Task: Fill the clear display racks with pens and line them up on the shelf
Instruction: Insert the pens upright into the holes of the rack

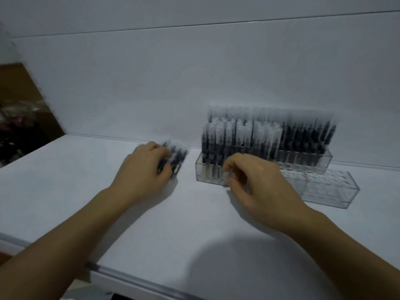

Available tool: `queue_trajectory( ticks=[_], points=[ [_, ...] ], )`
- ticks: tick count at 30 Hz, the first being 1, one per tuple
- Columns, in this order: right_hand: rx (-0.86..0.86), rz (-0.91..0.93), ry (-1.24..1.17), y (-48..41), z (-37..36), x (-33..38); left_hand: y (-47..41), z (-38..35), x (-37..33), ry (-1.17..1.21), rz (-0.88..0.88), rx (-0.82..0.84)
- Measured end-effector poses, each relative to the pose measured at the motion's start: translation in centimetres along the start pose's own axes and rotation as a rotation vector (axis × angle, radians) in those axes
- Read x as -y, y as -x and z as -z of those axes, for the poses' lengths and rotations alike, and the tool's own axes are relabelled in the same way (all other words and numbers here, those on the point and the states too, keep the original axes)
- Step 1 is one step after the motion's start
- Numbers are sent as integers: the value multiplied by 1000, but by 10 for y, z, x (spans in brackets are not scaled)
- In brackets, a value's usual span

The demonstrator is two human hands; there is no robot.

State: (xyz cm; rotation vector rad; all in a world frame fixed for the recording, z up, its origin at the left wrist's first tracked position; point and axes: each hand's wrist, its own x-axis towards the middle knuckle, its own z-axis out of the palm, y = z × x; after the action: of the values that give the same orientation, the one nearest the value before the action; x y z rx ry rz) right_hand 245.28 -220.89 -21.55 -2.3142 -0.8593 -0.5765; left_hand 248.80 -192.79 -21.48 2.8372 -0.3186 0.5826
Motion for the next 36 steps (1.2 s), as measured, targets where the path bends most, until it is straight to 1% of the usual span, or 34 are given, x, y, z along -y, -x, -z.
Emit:
queue_trajectory(
  ticks=[1,3,4,5,6,10,14,20,23,29,33,36],
  points=[
    [22,2,2,0,-6,1,-7,1,9,-56,157,53],
    [67,-6,19,3,-13,2,-25,1,27,-131,456,247],
    [89,-11,26,5,-14,1,-33,1,35,-135,559,338],
    [108,-18,27,6,-13,0,-41,0,40,-124,617,401],
    [123,-28,27,8,-12,-1,-48,-1,44,-107,633,439],
    [147,-62,27,10,-8,-6,-72,1,33,-24,595,500],
    [180,-93,-4,10,-7,-7,-86,-2,20,-73,606,593],
    [242,-125,-29,14,-8,-11,-92,-8,13,-115,574,572],
    [239,-135,-41,14,-6,-15,-93,-7,15,-72,578,538],
    [254,-126,-44,15,-6,-13,-91,1,22,124,594,470],
    [264,-128,-32,16,-7,-12,-89,7,27,254,545,387],
    [260,-127,-34,16,-6,-11,-87,9,32,350,540,313]
  ],
)
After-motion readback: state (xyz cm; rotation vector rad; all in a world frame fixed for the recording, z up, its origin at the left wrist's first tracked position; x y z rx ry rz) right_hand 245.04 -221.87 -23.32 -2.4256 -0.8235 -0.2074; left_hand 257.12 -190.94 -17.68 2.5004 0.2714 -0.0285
